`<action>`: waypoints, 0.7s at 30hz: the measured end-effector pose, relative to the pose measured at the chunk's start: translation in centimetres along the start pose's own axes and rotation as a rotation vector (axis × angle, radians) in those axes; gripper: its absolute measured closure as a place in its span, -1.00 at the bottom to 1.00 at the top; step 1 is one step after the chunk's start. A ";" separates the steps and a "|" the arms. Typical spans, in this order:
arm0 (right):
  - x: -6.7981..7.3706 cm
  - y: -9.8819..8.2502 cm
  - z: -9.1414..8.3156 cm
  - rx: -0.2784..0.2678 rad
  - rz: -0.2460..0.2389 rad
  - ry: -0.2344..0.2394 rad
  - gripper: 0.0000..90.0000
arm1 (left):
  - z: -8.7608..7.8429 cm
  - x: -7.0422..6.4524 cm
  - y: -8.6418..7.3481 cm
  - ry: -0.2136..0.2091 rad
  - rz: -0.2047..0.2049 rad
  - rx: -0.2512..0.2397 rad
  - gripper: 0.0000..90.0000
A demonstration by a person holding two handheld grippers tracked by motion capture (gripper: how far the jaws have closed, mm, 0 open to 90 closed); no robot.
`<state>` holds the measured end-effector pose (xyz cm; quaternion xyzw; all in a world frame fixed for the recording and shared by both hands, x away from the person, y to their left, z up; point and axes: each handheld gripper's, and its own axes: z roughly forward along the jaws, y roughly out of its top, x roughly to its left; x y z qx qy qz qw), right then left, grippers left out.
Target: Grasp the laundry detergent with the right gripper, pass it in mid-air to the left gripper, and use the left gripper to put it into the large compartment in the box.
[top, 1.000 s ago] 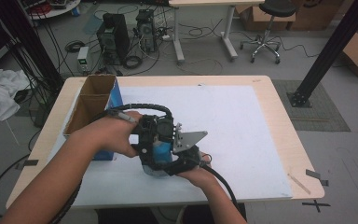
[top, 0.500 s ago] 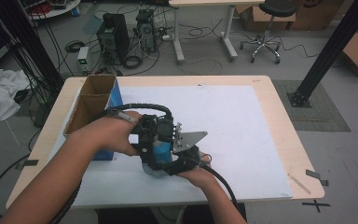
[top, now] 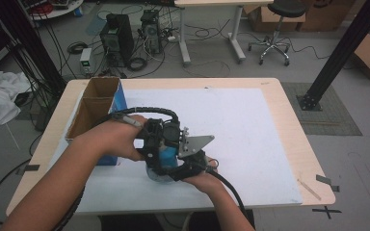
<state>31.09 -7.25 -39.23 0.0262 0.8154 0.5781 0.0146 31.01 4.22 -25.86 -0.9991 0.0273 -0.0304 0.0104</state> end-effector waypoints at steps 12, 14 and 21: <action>0.0 0.0 0.1 0.003 0.000 0.004 0.03 | -0.1 -0.2 0.1 0.008 -0.001 0.001 -0.16; 0.1 0.0 0.2 0.004 0.000 0.003 0.03 | -0.1 -0.2 0.1 0.009 -0.002 0.002 -0.16; 0.1 0.1 0.1 -0.004 -0.006 0.002 0.02 | -0.4 -0.3 0.1 0.015 -0.007 0.007 -0.15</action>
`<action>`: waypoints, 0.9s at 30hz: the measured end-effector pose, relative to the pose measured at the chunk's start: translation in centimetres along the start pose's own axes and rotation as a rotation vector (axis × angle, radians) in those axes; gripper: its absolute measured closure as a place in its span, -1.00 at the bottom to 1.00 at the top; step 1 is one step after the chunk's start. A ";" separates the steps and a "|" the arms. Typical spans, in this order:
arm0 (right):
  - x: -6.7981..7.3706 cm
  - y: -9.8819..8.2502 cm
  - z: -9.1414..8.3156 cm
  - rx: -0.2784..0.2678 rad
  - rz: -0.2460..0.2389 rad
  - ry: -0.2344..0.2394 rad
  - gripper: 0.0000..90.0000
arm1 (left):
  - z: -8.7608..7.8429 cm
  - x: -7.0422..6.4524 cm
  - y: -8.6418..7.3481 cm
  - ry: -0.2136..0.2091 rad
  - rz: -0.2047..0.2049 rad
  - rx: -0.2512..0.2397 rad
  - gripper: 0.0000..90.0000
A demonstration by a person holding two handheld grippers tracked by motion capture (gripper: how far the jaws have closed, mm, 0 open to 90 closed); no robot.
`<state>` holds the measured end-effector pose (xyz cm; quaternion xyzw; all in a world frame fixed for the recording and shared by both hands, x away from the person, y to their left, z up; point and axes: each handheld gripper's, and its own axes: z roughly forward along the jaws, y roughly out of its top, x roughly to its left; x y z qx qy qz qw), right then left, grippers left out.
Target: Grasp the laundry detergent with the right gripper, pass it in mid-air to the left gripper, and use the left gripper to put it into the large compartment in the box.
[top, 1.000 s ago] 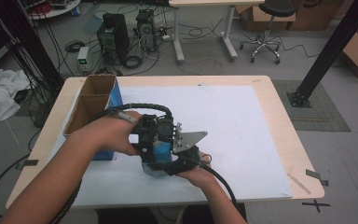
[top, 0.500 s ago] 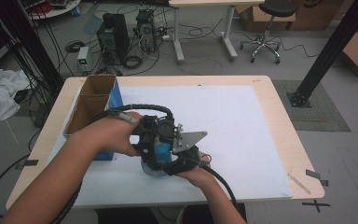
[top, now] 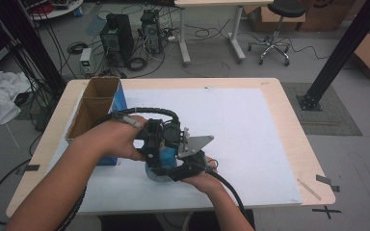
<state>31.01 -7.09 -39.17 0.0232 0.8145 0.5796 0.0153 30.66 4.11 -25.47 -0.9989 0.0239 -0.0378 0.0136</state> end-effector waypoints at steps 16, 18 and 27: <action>-0.1 0.4 -0.6 -0.015 -0.001 -0.001 -0.03 | -0.6 0.4 0.5 -0.019 -0.011 0.005 -0.15; -0.1 0.4 -0.7 -0.006 -0.003 0.001 -0.04 | -0.6 0.3 0.6 -0.017 -0.010 0.007 -0.15; -0.1 0.8 -1.1 0.064 0.002 -0.020 -0.37 | -0.5 0.5 0.7 -0.005 -0.014 0.028 -0.15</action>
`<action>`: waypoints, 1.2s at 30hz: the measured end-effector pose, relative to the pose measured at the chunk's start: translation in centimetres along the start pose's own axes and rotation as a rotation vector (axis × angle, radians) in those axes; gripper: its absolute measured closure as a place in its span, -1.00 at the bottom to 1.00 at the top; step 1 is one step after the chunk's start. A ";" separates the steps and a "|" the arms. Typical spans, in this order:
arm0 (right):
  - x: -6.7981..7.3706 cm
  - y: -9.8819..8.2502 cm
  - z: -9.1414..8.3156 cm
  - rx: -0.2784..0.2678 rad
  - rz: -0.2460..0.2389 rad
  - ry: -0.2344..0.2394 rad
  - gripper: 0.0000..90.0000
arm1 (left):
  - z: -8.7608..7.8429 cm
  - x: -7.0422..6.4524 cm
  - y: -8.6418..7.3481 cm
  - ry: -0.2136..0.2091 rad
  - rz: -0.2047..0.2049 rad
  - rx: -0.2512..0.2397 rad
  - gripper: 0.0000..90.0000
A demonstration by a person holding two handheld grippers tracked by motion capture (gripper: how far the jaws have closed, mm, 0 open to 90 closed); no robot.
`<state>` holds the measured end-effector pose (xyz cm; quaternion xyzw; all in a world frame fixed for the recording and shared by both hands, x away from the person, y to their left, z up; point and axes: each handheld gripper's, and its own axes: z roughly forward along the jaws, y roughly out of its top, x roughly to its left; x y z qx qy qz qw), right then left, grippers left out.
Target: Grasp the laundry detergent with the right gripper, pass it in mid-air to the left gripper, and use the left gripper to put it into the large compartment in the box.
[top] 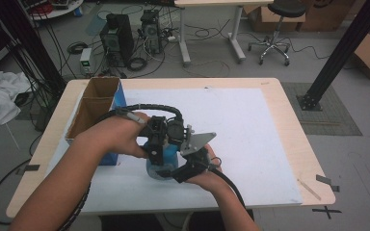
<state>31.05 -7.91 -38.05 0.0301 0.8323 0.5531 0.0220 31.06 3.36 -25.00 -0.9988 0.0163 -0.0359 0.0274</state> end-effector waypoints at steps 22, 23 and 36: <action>-0.9 0.3 -3.2 0.234 0.077 0.010 -0.87 | -0.9 0.9 -1.0 0.000 -0.028 -0.017 -0.15; -1.0 0.3 -3.4 0.257 0.075 0.014 -0.88 | -0.9 0.9 -1.1 -0.001 -0.031 -0.020 -0.15; -2.0 0.3 -6.0 0.533 0.123 0.057 -1.00 | -1.7 2.1 -2.4 -0.010 -0.104 0.009 -0.15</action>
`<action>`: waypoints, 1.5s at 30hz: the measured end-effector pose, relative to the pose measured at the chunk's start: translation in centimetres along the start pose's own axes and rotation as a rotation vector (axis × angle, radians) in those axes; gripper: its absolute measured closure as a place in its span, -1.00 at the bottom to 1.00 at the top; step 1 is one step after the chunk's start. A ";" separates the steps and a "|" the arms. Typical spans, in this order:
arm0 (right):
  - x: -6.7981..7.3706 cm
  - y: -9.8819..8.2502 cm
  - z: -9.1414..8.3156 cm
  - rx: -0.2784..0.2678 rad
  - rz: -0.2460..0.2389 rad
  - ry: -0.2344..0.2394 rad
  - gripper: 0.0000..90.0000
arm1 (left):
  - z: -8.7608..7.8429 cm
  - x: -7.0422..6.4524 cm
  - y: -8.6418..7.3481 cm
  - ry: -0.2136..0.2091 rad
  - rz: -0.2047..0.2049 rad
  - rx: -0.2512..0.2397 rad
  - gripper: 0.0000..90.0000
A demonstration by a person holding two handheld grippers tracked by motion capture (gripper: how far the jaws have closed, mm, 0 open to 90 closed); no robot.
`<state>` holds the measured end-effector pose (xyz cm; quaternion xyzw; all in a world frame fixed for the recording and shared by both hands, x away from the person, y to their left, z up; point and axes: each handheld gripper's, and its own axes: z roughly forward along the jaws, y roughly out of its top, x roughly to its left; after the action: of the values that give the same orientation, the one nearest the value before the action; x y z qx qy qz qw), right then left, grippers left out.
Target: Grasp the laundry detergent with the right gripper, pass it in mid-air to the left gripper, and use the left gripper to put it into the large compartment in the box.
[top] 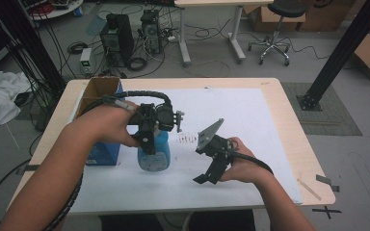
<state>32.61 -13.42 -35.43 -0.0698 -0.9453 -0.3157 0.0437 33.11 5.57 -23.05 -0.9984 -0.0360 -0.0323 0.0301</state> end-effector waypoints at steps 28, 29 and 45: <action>-1.4 -1.2 -3.8 0.386 0.078 0.022 -1.00 | -2.9 2.3 -2.1 -0.044 -0.157 0.031 -0.15; -1.3 -1.1 -3.7 0.392 0.065 0.012 -1.00 | -2.9 2.4 -2.2 -0.042 -0.158 0.029 -0.15; -1.8 -0.6 -4.0 0.474 0.050 0.016 -1.00 | -4.6 4.3 -4.0 -0.053 -0.442 0.035 -0.15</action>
<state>34.41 -16.51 -32.80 -0.0784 -0.9906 -0.0843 0.0743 36.80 9.53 -17.94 -0.9661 -0.2551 -0.0112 0.0385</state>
